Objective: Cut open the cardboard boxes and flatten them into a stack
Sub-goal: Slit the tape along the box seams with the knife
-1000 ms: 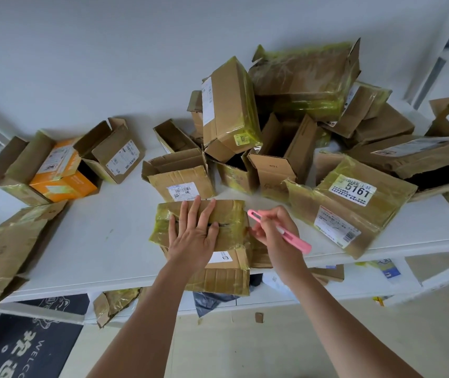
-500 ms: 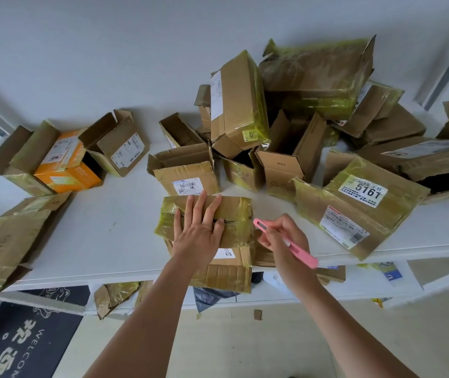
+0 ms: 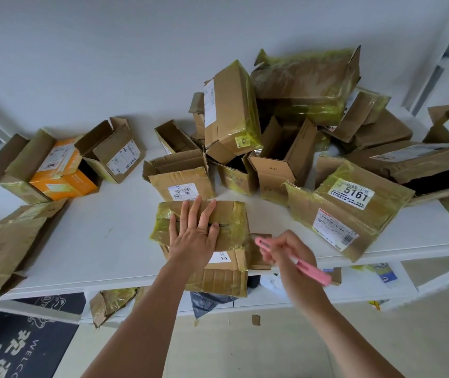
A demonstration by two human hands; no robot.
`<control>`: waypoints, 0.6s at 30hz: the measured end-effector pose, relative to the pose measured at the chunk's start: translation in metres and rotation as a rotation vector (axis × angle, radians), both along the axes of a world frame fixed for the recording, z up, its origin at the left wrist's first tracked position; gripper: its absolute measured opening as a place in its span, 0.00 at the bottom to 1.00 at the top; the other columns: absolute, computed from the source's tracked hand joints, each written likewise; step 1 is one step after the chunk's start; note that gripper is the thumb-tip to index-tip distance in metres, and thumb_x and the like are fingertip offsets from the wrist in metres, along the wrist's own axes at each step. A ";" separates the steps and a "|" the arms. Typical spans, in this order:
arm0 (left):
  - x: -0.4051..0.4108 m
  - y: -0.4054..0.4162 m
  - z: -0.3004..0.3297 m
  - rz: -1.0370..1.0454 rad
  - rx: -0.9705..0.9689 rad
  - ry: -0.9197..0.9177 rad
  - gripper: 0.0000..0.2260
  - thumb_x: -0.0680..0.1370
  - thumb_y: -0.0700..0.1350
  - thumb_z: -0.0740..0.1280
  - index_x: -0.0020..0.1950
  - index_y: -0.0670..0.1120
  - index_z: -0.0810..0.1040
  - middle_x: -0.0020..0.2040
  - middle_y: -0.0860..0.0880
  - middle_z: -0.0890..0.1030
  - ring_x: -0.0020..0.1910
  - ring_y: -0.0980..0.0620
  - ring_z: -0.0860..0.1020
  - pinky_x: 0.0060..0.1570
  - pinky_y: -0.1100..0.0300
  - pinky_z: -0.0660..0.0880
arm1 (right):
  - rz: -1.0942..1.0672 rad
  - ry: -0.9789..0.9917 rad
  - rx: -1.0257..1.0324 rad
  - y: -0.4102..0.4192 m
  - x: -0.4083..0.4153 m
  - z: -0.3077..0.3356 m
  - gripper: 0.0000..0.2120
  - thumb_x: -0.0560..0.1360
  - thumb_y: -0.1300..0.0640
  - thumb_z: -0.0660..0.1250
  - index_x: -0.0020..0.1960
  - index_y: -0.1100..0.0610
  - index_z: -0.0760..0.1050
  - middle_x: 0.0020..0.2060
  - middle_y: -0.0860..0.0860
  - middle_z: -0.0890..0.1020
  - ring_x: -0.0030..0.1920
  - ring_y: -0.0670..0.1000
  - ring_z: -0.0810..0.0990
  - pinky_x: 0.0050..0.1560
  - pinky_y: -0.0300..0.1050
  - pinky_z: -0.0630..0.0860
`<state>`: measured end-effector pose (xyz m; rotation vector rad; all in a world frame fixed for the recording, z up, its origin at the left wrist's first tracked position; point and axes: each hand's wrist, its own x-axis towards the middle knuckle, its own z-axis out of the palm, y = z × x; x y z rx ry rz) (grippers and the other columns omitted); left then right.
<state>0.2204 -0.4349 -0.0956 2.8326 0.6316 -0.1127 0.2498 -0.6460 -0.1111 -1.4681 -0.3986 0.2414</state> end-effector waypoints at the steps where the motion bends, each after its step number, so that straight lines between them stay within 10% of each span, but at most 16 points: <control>1: 0.000 0.000 0.000 0.001 -0.001 -0.005 0.23 0.84 0.56 0.44 0.79 0.62 0.43 0.80 0.57 0.39 0.78 0.54 0.33 0.75 0.47 0.32 | -0.043 0.016 0.021 0.004 0.008 0.000 0.09 0.77 0.53 0.66 0.44 0.59 0.73 0.40 0.56 0.81 0.43 0.60 0.81 0.47 0.60 0.80; 18: 0.001 0.001 -0.002 -0.003 0.009 0.005 0.23 0.84 0.56 0.44 0.80 0.61 0.43 0.80 0.56 0.39 0.78 0.53 0.34 0.76 0.47 0.32 | 0.012 -0.014 -0.020 0.018 -0.003 -0.009 0.05 0.80 0.64 0.62 0.45 0.60 0.71 0.38 0.57 0.80 0.41 0.60 0.80 0.44 0.65 0.78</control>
